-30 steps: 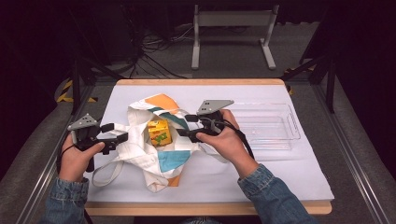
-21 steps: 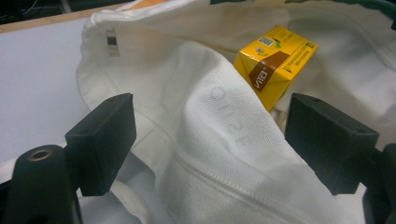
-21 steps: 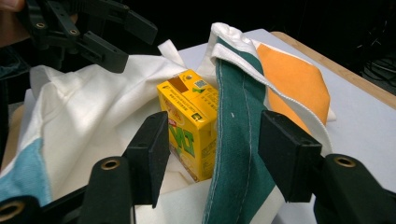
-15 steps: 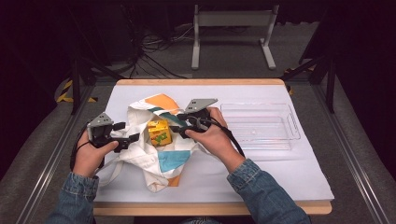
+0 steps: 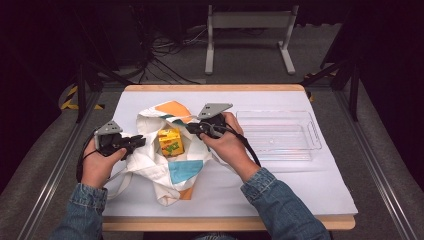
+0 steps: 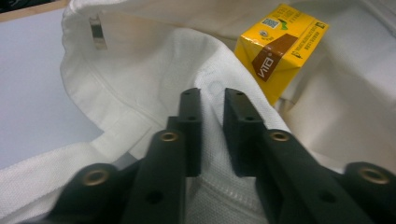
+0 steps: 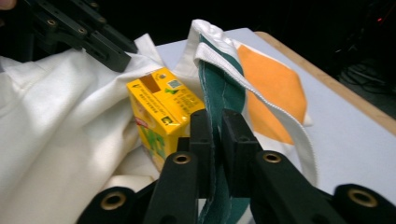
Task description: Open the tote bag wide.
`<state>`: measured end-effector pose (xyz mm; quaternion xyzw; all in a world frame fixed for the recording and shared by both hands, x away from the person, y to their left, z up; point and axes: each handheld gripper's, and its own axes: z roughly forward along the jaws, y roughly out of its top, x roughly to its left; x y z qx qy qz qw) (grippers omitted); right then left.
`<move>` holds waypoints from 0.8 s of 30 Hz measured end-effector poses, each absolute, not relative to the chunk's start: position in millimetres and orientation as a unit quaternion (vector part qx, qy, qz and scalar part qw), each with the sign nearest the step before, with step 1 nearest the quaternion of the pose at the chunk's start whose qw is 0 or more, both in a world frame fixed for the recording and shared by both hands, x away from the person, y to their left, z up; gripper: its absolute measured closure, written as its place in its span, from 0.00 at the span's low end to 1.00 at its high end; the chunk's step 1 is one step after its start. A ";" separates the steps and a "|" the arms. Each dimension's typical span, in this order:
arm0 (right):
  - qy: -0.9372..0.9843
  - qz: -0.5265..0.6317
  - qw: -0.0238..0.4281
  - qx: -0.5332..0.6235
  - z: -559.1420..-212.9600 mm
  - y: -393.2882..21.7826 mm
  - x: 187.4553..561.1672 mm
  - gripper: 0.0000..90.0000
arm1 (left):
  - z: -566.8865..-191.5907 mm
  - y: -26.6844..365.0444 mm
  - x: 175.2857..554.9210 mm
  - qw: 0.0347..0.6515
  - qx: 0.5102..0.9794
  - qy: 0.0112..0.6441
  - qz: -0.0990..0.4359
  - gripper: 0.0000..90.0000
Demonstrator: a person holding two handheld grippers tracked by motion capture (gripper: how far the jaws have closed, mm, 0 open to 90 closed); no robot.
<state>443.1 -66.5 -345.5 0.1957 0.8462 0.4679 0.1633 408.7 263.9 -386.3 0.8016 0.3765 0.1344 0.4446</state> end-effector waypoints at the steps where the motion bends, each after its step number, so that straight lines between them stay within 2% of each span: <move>1: 0.845 0.467 0.168 0.197 -344.6 -68.3 443.5 0.96 | -385.6 263.9 408.2 0.447 0.800 0.376 0.136 0.95; 12: 0.822 0.480 0.194 0.238 -333.5 -104.5 449.9 0.97 | -371.6 278.0 396.1 0.469 0.778 0.383 0.169 0.97; 19: 0.817 0.469 0.207 0.265 -340.1 -124.3 452.8 0.98 | -377.2 285.2 394.7 0.425 0.787 0.398 0.204 0.97; 24: 0.825 0.445 0.206 0.280 -354.9 -125.3 455.9 0.98 | -392.9 285.3 401.4 0.402 0.795 0.410 0.196 0.97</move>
